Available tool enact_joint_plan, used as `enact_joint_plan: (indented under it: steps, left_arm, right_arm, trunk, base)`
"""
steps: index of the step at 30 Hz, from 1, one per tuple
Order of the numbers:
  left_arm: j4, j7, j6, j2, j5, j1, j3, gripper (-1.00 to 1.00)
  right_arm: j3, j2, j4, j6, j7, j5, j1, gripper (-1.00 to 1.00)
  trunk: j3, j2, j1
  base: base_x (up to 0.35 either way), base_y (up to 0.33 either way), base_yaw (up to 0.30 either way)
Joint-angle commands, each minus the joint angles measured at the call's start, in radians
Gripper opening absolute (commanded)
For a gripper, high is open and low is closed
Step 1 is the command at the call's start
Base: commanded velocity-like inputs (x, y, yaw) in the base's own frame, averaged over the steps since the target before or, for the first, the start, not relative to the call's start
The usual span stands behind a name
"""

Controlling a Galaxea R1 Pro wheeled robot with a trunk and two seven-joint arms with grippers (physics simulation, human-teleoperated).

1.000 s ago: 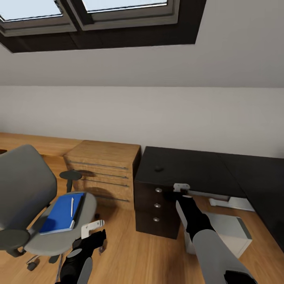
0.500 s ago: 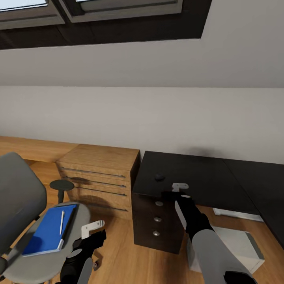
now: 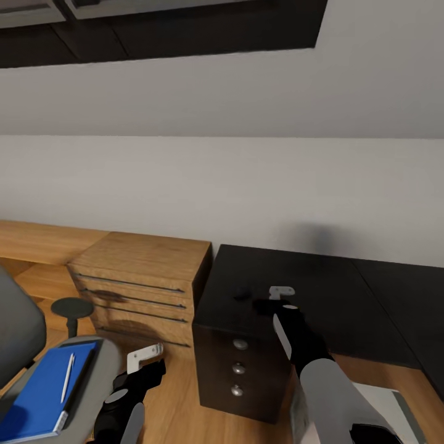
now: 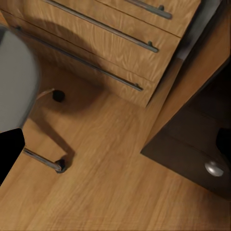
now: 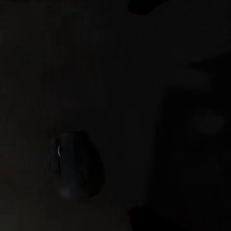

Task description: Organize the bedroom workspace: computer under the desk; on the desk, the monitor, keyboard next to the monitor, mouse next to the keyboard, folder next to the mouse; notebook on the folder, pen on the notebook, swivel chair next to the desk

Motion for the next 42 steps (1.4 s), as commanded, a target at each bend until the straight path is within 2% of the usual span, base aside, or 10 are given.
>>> enact_joint_plan:
  steps: [1, 12, 19, 26, 34, 42]
  left_arm:
    - [-0.002, 0.01, 0.002, 0.0, 0.011, -0.001, -0.001, 1.0]
    - [-0.005, 0.009, 0.001, 0.001, 0.011, -0.001, 0.002, 1.0]
    - [-0.005, 0.009, 0.002, 0.001, 0.011, -0.001, 0.002, 1.0]
    - [-0.005, 0.009, 0.002, 0.001, 0.011, -0.001, 0.002, 1.0]
    - [-0.005, 0.01, 0.002, 0.001, 0.011, -0.001, 0.002, 1.0]
    - [-0.005, 0.01, 0.001, 0.001, 0.011, -0.001, 0.001, 1.0]
  right_arm:
    - [-0.004, 0.001, -0.001, 0.006, 0.003, 0.01, -0.001, 1.0]
    - [0.005, 0.001, 0.001, 0.006, 0.005, 0.009, -0.001, 1.0]
    - [0.04, 0.001, 0.004, 0.006, 0.011, 0.008, 0.005, 1.0]
    - [0.084, 0.001, 0.003, 0.006, 0.09, 0.009, 0.015, 1.0]
    - [0.087, 0.001, 0.003, 0.006, 0.104, 0.009, 0.016, 1.0]
    - [0.089, 0.001, 0.01, 0.007, 0.107, 0.01, 0.016, 1.0]
  trunk:
    - [-0.001, -0.001, 0.001]
    - [-0.001, -0.001, 0.001]
    - [-0.001, -0.001, 0.001]
    - [-0.001, -0.001, 0.001]
    - [-0.001, -0.001, 0.001]
    - [-0.001, -0.001, 0.001]
  base:
    - [0.318, -0.024, 0.0]
    - [0.312, 0.045, 0.0]
    - [0.103, 0.016, 0.0]
    - [0.013, 0.002, 0.0]
    - [0.021, 0.0, 0.0]
    - [0.176, 0.0, 0.0]
